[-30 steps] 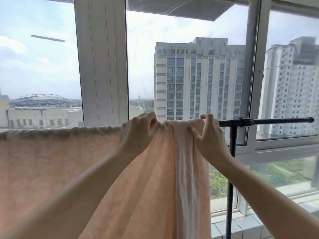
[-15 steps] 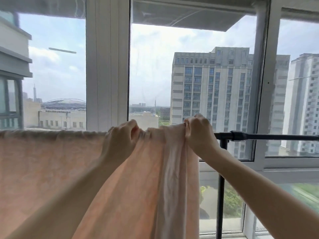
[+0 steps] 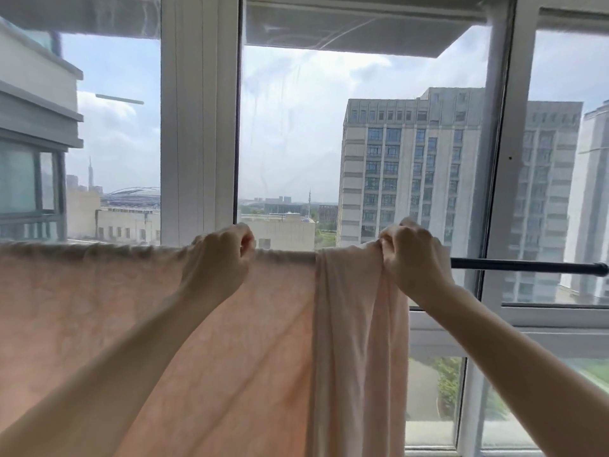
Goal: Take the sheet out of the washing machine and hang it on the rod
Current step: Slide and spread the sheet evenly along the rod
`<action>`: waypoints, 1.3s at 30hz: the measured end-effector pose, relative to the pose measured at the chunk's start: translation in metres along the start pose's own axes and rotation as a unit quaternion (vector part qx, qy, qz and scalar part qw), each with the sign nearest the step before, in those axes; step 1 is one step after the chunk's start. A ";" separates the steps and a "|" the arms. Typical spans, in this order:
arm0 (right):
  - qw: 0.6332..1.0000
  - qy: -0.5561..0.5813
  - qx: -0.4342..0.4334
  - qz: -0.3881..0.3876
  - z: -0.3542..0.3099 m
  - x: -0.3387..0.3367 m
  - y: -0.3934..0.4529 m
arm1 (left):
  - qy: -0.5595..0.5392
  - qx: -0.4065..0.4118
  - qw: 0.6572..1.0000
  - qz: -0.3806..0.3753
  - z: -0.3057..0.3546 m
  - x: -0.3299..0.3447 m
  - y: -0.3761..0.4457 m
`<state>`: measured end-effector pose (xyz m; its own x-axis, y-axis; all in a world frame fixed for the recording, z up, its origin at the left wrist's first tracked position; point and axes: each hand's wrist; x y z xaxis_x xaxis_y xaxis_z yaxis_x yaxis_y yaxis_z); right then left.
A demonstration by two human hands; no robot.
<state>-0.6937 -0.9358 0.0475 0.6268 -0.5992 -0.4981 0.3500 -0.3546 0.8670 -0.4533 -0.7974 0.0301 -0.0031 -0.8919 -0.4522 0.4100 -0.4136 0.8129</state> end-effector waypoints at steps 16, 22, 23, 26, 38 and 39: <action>0.994 0.031 -0.105 -0.018 -0.013 0.025 -0.008 | -0.085 0.028 0.993 -0.079 0.021 0.036 0.007; 0.993 0.114 0.032 0.014 -0.009 0.021 0.005 | -0.071 0.021 0.996 -0.054 0.020 0.038 0.007; 0.990 0.121 0.060 0.035 -0.002 0.019 0.009 | -0.072 0.022 0.996 -0.052 0.020 0.038 0.008; 0.990 0.080 0.098 0.058 0.022 0.014 0.014 | -0.084 0.023 0.995 -0.050 0.015 0.040 0.011; 0.990 0.098 -0.066 -0.079 -0.025 0.013 -0.001 | -0.065 0.037 0.997 -0.033 0.013 0.040 0.009; 0.987 0.107 -0.081 -0.090 -0.031 0.015 0.000 | -0.066 0.038 0.997 -0.032 0.012 0.039 0.009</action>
<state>-0.6625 -0.9223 0.0400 0.6707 -0.3658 -0.6453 0.5645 -0.3126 0.7639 -0.4607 -0.8384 0.0241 -0.1486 -0.8774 -0.4563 0.3341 -0.4788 0.8119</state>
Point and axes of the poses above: each hand's wrist, its own y-axis towards the middle knuckle, its own x-axis out of the palm, z = x × y, and after that the axes turned 8 degrees about -x, right-handed
